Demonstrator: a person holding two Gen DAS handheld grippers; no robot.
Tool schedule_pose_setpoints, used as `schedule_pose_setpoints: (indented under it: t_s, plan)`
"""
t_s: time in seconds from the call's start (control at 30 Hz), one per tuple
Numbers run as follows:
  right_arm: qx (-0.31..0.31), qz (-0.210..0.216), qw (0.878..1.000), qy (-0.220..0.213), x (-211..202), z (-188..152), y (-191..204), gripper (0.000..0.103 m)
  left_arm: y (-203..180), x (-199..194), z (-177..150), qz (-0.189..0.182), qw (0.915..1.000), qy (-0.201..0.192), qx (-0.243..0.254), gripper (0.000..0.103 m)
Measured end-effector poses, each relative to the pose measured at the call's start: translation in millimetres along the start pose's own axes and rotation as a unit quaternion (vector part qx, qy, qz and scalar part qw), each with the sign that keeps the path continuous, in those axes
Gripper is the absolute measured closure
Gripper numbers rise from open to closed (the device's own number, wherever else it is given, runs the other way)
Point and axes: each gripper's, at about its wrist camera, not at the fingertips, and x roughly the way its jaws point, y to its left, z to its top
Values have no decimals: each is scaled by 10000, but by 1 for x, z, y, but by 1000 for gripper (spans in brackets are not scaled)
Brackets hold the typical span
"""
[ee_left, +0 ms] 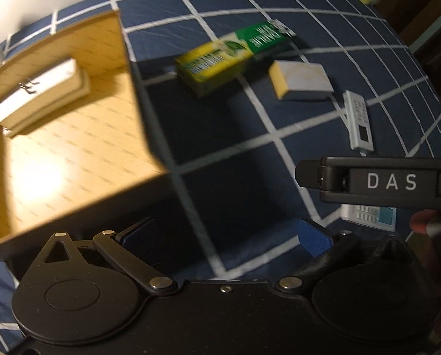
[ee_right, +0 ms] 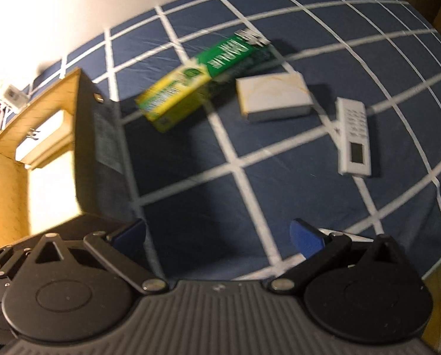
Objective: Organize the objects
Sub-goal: 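Move the right tool out of the box toward the white GREE remote, then close the right gripper on the white GREE remote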
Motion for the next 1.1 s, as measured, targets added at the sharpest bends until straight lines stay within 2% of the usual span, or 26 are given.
schedule_pose_setpoints:
  t_s: [0.4,0.77,1.1]
  plan:
    - [197,-96,9994,276,16,-16,-86,0,-74,42,-15,-93,9993,358,71,0]
    - [630,-174,9968,464,32,-27,-162,0,-132,81,-11,-247,9973,612,333,0]
    - [903,-207,9934,681,50,-33,-200,1,-170,111,-8,-367,9939,829,632,0]
